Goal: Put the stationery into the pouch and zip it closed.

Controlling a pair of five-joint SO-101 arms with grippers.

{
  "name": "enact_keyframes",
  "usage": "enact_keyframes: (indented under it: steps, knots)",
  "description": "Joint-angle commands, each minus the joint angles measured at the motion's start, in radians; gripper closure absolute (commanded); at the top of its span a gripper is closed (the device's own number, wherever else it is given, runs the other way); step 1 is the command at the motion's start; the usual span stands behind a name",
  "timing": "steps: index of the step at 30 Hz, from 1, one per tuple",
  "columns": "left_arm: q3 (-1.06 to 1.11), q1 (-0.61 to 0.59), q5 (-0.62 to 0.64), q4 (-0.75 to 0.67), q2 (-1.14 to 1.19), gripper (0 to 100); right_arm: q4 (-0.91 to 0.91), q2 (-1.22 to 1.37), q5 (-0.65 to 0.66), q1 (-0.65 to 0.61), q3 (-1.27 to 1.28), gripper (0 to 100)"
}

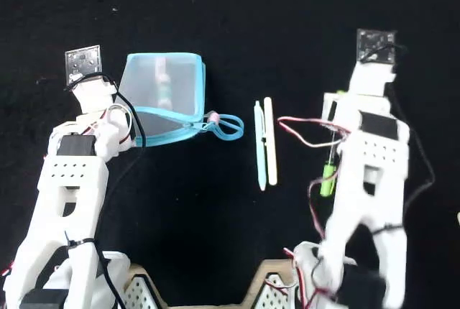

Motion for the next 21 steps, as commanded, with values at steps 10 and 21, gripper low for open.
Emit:
enact_keyframes:
  steps: [10, 21]
  knots:
    - [0.038, 0.001, 0.02, 0.0, 0.014, 97, 0.112, -0.504, -0.008, -0.37, -0.007, 98.7]
    - [0.038, -0.004, 0.02, 0.0, 0.014, 97, 0.074, -0.812, -0.008, -0.738, 0.001, 98.7]
